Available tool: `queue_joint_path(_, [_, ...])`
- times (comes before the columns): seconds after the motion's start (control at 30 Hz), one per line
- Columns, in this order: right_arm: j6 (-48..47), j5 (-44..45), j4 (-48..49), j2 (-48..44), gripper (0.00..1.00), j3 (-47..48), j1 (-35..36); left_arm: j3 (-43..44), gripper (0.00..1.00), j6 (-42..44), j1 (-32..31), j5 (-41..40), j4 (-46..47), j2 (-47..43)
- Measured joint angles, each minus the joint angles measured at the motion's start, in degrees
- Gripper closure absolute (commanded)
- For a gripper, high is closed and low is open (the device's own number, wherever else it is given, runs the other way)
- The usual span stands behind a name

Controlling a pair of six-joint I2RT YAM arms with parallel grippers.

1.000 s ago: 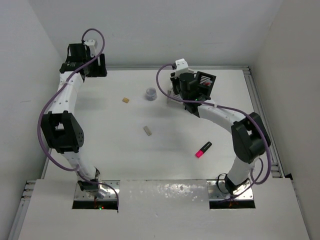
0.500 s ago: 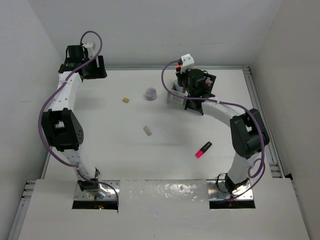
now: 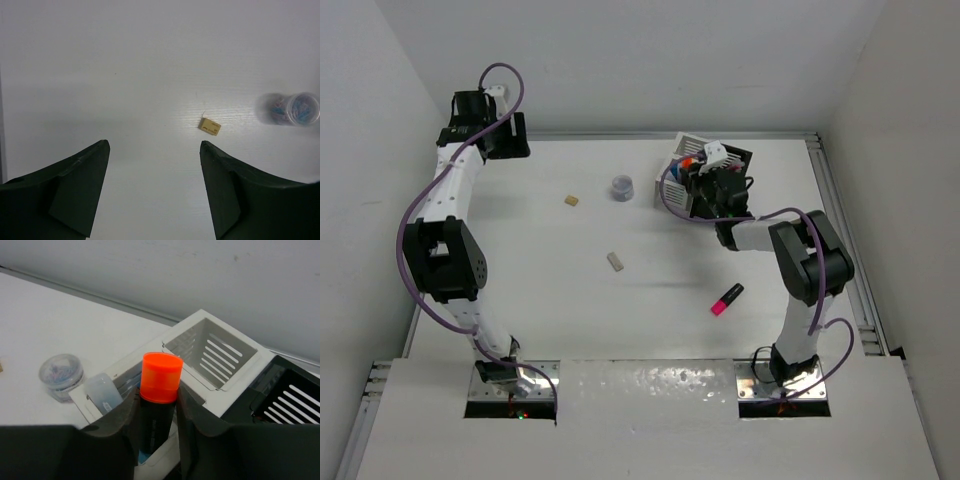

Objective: Sort the stationery into containers
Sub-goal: Place the pen in the storage box.

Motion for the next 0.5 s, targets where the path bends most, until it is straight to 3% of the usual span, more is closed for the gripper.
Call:
queue_joint_path(0.1, [1.01, -2.64, 1.25, 0.00, 0.44, -0.22, -0.74, 0.04, 0.28, 0.96, 0.07, -1.73, -0.02, -0.02])
queue_joint_path(0.33, [3.26, -6.12, 0.17, -1.38, 0.33, -0.24, -2.45, 0.07, 0.27, 2.21, 0.79, -3.45, -0.04, -0.68])
queue_joint_path(0.5, [5.01, -4.96, -6.99, -10.58, 0.30, -0.24, -1.88, 0.59, 0.27, 2.32, 1.29, -2.23, -0.28, -1.18])
